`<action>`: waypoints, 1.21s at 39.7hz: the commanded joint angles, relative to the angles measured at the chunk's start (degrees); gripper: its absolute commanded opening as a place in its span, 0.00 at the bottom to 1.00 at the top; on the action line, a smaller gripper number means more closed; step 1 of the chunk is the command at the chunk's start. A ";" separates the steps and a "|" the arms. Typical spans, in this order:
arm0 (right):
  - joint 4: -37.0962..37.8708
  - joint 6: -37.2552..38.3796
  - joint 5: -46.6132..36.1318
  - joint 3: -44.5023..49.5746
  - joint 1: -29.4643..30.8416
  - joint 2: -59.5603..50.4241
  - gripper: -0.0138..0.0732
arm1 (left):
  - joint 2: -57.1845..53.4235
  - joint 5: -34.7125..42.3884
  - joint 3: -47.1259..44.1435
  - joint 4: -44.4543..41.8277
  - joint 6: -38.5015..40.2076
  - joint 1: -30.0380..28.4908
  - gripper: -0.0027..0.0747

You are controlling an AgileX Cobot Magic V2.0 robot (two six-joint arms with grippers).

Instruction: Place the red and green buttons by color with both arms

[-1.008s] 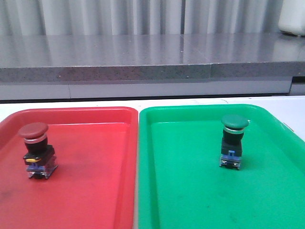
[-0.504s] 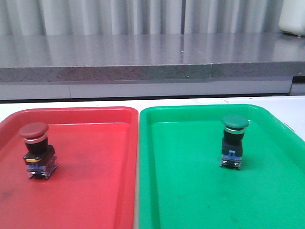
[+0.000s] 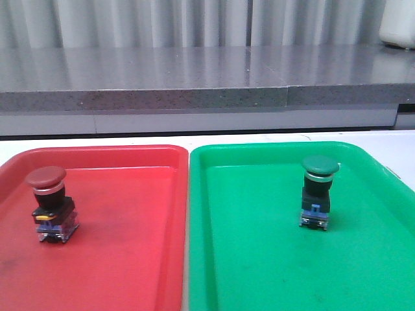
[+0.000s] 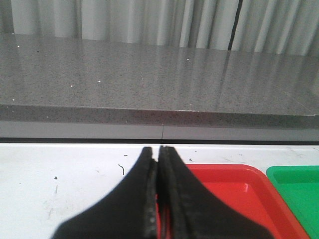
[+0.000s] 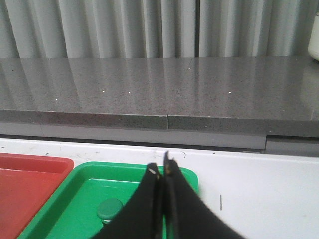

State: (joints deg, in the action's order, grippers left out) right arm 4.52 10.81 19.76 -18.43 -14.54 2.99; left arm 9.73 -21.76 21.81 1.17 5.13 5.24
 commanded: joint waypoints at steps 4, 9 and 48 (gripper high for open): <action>1.07 -0.22 -5.35 -1.37 0.28 0.55 0.02 | 0.55 4.79 1.44 0.22 0.26 -0.22 0.01; 1.07 -0.22 -5.35 -1.37 0.28 0.55 0.02 | -0.41 7.23 -0.64 0.14 0.15 -0.22 0.01; 1.07 -0.22 -5.28 -1.37 0.23 0.55 0.02 | -10.92 19.19 -23.41 1.16 0.15 -6.85 0.01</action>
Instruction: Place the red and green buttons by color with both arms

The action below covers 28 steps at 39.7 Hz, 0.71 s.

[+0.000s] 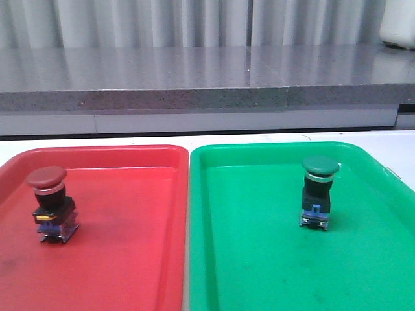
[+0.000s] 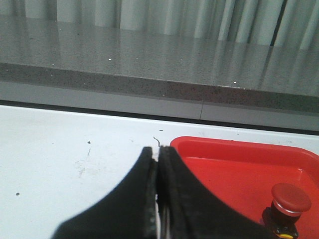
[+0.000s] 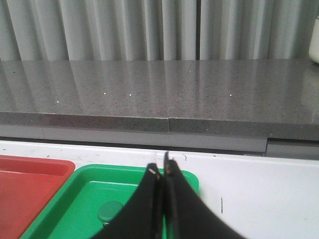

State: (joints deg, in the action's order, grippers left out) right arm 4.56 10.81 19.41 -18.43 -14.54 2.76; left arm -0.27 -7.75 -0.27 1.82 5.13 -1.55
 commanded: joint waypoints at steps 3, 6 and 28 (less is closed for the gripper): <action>1.03 -0.22 -4.92 -1.37 0.23 0.78 0.02 | -0.92 5.17 -1.33 0.51 0.15 -0.06 0.01; 1.03 -0.22 -4.92 -1.37 0.23 0.78 0.02 | -0.92 5.17 -1.33 0.51 0.15 -0.06 0.01; -1.56 -6.91 -12.50 7.99 4.10 -1.93 0.02 | -0.92 5.17 -1.33 0.51 0.15 -0.06 0.01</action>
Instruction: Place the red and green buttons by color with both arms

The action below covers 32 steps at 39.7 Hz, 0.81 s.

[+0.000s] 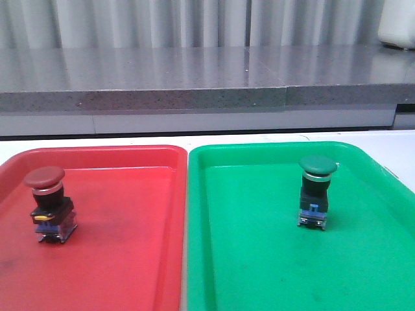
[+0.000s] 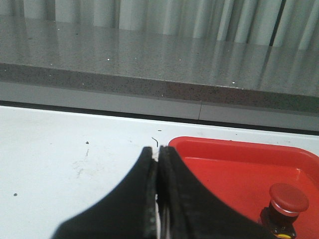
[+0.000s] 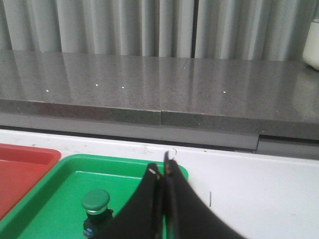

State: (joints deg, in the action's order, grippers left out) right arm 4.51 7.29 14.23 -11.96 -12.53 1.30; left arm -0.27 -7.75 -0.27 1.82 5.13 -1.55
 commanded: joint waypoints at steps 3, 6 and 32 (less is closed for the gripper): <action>-4.92 -6.81 -8.84 5.23 5.35 -1.99 0.02 | -0.92 5.17 -1.33 0.51 0.15 -0.06 0.01; -7.69 -9.70 -10.19 9.30 8.46 -2.82 0.02 | -0.92 5.17 -1.33 0.51 0.15 -0.06 0.01; -7.79 -10.17 -9.64 13.20 11.50 -2.82 0.02 | -0.92 5.17 -1.33 0.51 0.15 -0.06 0.01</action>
